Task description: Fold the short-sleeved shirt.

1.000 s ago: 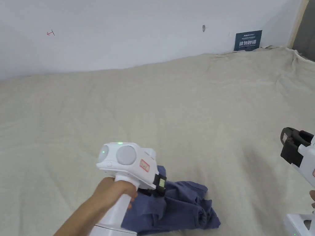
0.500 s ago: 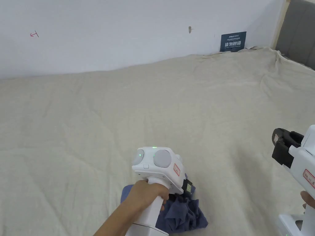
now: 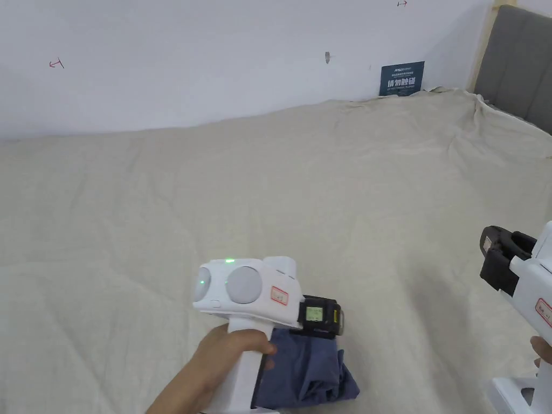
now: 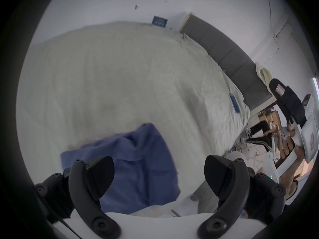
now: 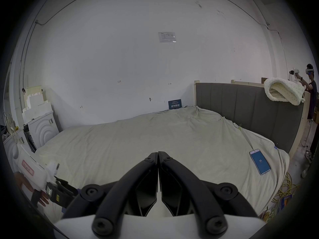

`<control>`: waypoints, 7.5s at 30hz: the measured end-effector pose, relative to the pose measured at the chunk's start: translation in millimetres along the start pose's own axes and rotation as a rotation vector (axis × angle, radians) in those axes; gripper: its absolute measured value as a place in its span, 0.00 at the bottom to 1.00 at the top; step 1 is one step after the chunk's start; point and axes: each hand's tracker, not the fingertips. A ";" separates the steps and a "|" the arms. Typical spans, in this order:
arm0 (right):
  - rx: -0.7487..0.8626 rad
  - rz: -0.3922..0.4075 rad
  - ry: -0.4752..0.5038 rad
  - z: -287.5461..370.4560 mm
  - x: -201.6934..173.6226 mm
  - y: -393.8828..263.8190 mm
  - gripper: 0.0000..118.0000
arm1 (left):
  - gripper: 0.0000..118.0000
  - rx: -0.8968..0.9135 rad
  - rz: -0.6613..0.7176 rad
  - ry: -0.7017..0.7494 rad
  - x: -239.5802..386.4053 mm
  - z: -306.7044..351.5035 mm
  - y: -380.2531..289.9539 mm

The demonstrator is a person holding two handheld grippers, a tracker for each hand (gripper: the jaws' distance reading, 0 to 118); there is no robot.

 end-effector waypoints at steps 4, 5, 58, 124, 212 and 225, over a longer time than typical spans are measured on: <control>0.014 0.007 0.002 3.7 -3.1 1.9 0.00 | 0.93 0.128 0.025 0.075 -23.0 28.8 -8.3; 0.017 0.010 0.003 4.4 -3.8 2.5 0.00 | 0.93 0.167 0.036 0.094 -29.5 34.8 -11.7; 0.001 0.002 -0.016 16.8 5.4 2.4 0.00 | 0.00 0.359 -0.257 0.173 52.7 -64.0 -75.2; -0.009 0.111 0.099 -39.4 -124.2 -66.0 0.00 | 0.00 0.920 0.029 0.584 -128.4 164.6 -98.1; -0.338 0.091 0.140 -77.0 -153.2 -161.0 0.00 | 0.08 -0.006 0.219 -0.053 -154.8 18.6 -50.2; -0.140 0.106 0.214 -55.6 -170.8 -89.0 0.00 | 0.06 0.061 0.173 0.206 -229.9 120.6 -37.4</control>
